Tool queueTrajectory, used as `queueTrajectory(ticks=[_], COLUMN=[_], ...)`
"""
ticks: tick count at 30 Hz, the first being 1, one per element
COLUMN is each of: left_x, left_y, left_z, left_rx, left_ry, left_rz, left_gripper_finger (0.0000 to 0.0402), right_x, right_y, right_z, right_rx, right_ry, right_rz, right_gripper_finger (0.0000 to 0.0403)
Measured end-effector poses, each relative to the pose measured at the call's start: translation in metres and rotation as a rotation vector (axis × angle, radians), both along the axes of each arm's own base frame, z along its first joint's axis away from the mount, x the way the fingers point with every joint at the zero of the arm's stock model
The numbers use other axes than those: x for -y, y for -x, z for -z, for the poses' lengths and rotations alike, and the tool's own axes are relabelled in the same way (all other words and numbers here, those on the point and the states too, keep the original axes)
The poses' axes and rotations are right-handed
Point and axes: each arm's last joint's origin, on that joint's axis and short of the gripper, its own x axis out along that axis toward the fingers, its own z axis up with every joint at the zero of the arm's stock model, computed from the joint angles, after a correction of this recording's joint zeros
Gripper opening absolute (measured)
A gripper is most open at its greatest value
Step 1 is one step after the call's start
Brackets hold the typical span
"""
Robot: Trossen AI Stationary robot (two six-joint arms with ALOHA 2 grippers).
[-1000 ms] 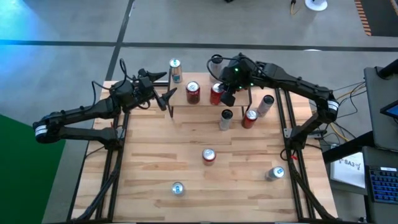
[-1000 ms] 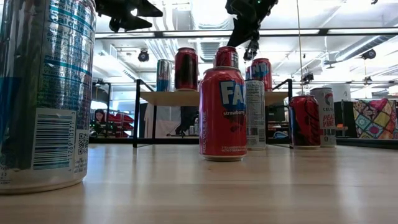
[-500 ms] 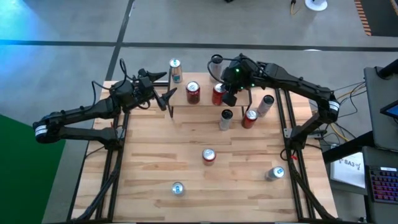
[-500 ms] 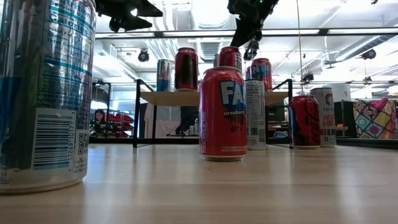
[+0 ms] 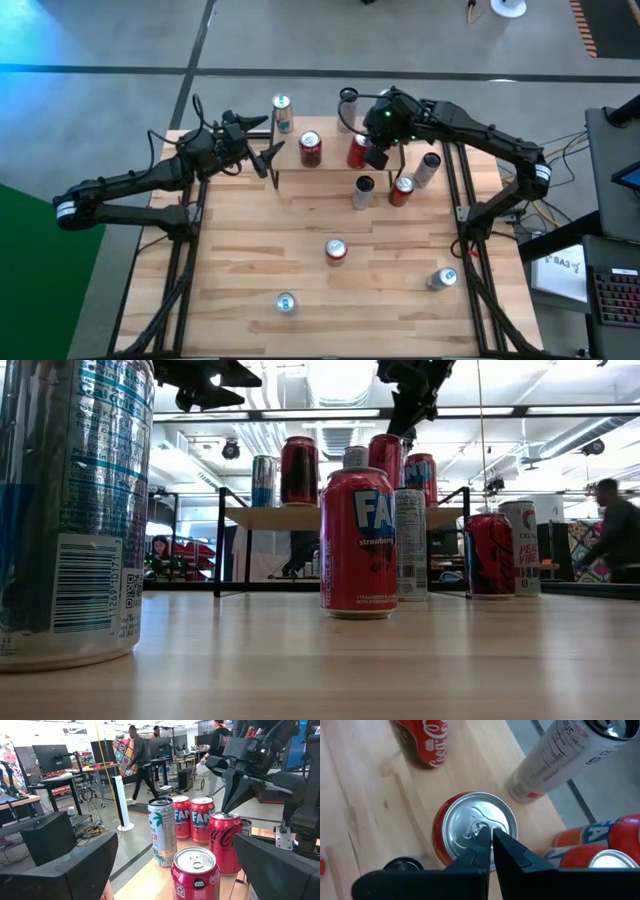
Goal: Place canned beverage on shelf
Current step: Adjust the red black soda can from the shelf
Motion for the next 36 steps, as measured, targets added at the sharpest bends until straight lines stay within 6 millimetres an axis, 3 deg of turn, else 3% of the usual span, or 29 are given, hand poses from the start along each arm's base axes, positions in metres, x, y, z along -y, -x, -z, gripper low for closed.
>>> queueTrajectory(ticks=[20,27,33,36], left_x=[0.000,0.000,0.000,0.000], left_y=[0.000,0.000,0.000,0.000], left_z=[0.000,0.000,0.000,0.000], left_rx=[0.000,-0.002,-0.003,-0.004], left_ry=[0.000,-0.003,-0.003,-0.004], left_rz=[0.000,0.000,0.000,0.000], left_gripper_finger=[0.0382,0.0382,0.0382,0.0382], right_x=[0.001,-0.003,-0.014,-0.019], right_y=[-0.003,0.004,0.002,0.001], right_z=[-0.002,-0.026,-0.026,-0.017], right_rx=[0.031,0.118,0.210,0.170], right_ry=[0.026,0.080,-0.155,-0.251], right_rz=[-0.010,-0.029,-0.295,-0.367], right_gripper_finger=[0.0012,0.0012,0.0012,0.0012])
